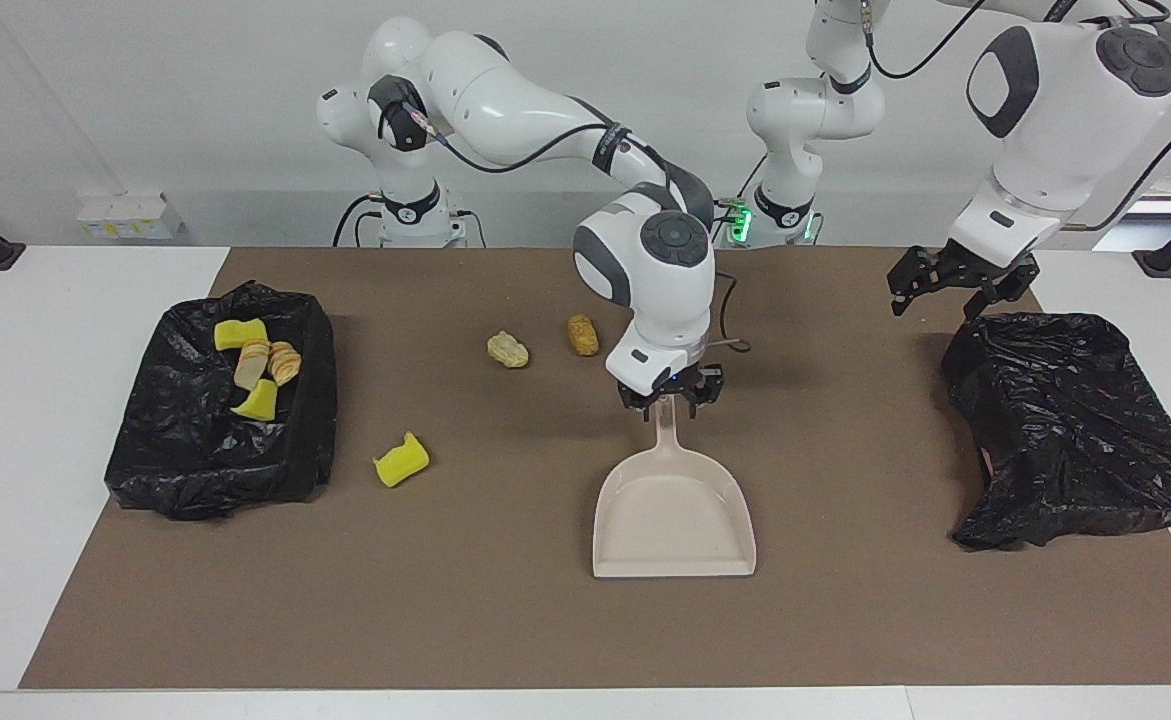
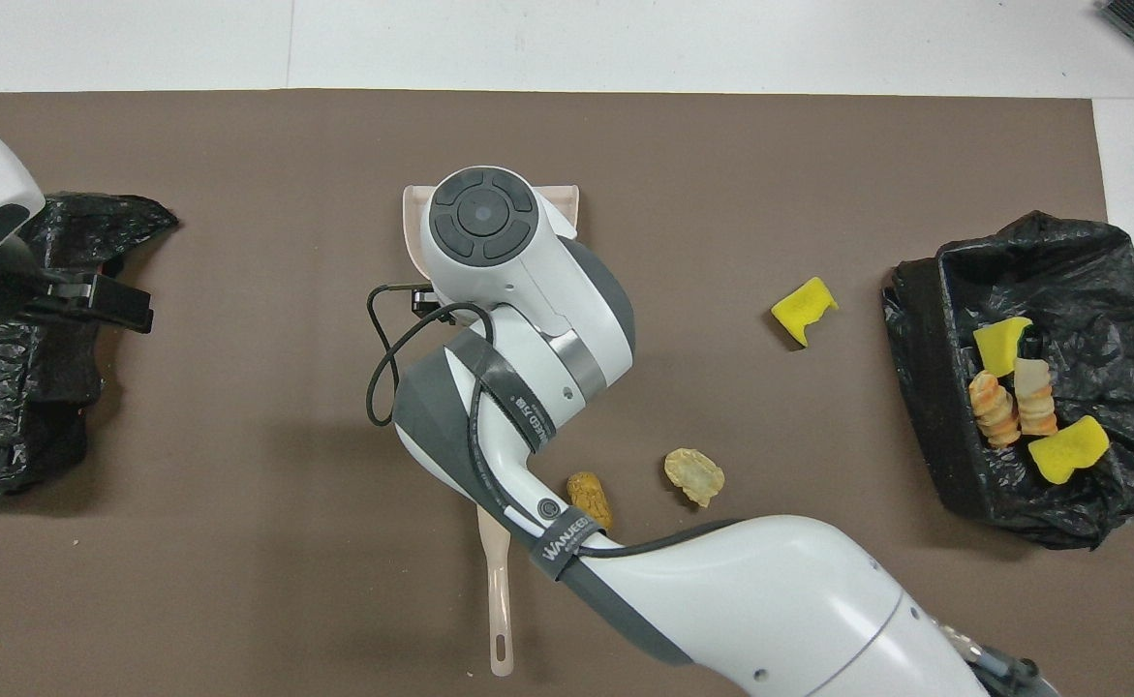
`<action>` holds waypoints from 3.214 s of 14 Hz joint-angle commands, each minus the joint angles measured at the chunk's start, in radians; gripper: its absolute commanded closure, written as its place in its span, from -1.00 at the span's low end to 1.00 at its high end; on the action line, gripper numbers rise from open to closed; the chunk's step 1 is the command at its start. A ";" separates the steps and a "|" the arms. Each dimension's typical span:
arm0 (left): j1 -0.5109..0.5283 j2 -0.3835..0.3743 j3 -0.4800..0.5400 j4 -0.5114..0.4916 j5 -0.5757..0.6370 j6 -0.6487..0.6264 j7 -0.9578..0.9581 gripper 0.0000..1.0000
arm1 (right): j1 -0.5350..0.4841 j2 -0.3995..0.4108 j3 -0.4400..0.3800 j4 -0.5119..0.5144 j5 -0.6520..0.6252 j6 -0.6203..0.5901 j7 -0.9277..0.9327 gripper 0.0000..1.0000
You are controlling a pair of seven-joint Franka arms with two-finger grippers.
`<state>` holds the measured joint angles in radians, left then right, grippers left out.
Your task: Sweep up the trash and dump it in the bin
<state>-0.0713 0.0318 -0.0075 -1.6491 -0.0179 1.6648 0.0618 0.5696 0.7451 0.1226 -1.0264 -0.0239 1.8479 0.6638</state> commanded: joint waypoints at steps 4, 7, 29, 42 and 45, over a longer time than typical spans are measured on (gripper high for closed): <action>-0.077 0.040 0.009 -0.011 -0.017 0.104 -0.036 -1.00 | -0.045 -0.376 0.012 -0.433 0.094 -0.007 -0.036 -1.00; -0.151 0.085 0.009 -0.012 -0.017 0.173 -0.097 -1.00 | -0.048 -0.562 0.014 -0.663 0.131 -0.012 -0.067 -1.00; -0.493 0.298 0.009 -0.179 -0.016 0.575 -0.474 -0.38 | 0.303 -0.650 0.015 -1.193 0.185 0.505 0.168 -0.83; -0.388 0.272 0.024 -0.124 -0.005 0.506 -0.208 1.00 | 0.251 -0.722 0.003 -1.192 0.131 0.466 0.263 1.00; -0.337 0.232 0.024 -0.113 -0.005 0.425 0.010 1.00 | 0.167 -0.837 0.003 -1.192 0.130 0.325 0.244 1.00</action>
<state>-0.4369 0.3086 0.0208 -1.7643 -0.0269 2.1497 -0.0409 0.7953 0.0122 0.1185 -2.1996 0.1300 2.2504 0.8967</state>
